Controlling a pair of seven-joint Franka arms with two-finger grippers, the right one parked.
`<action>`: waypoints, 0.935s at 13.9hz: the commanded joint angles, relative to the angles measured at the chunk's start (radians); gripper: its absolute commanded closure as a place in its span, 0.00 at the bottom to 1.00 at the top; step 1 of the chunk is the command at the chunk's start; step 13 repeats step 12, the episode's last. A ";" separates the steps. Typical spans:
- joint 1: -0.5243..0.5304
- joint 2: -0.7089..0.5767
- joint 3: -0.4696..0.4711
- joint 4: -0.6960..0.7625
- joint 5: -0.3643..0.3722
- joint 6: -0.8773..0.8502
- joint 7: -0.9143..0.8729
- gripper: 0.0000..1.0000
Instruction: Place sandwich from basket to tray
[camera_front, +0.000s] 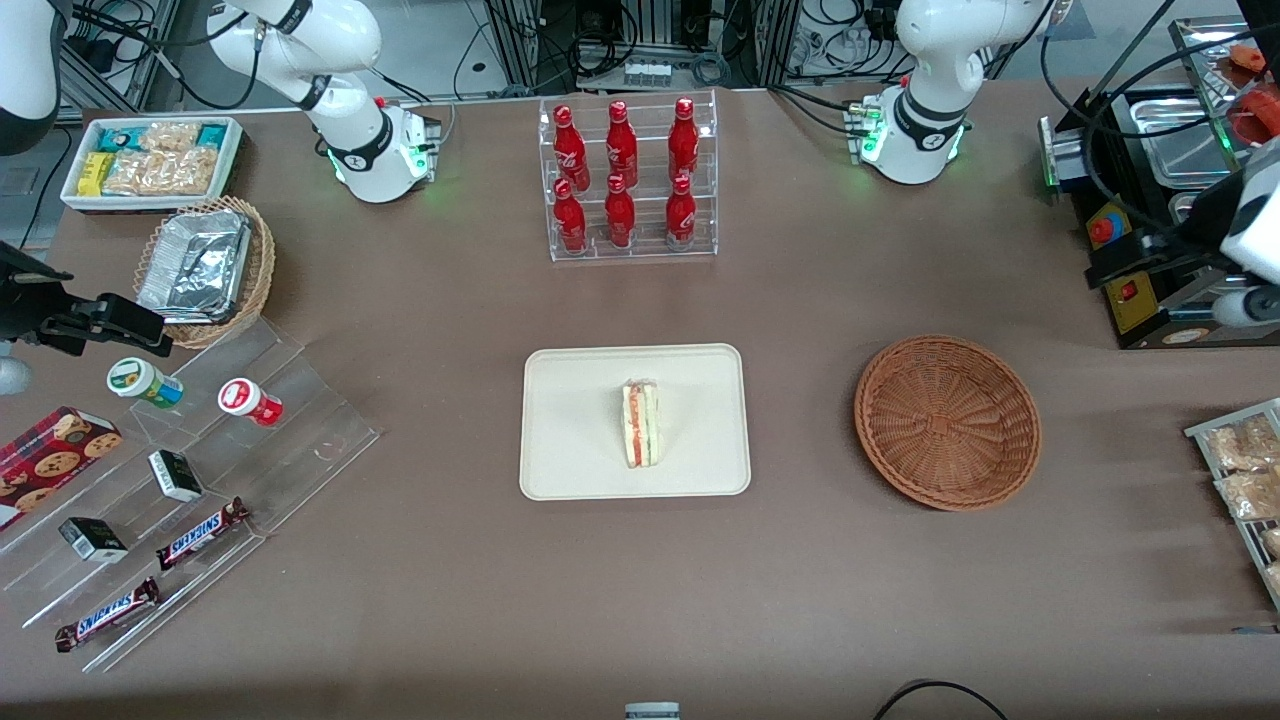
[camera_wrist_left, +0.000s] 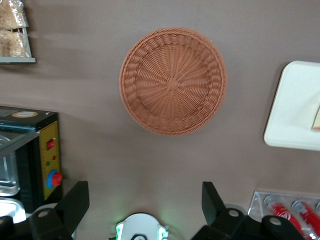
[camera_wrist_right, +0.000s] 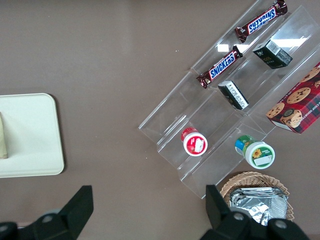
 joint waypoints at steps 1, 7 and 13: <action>-0.025 -0.063 0.078 -0.052 -0.021 -0.017 0.111 0.01; -0.200 -0.077 0.297 -0.066 -0.055 0.004 0.133 0.01; -0.194 -0.047 0.256 -0.052 -0.038 0.004 0.120 0.01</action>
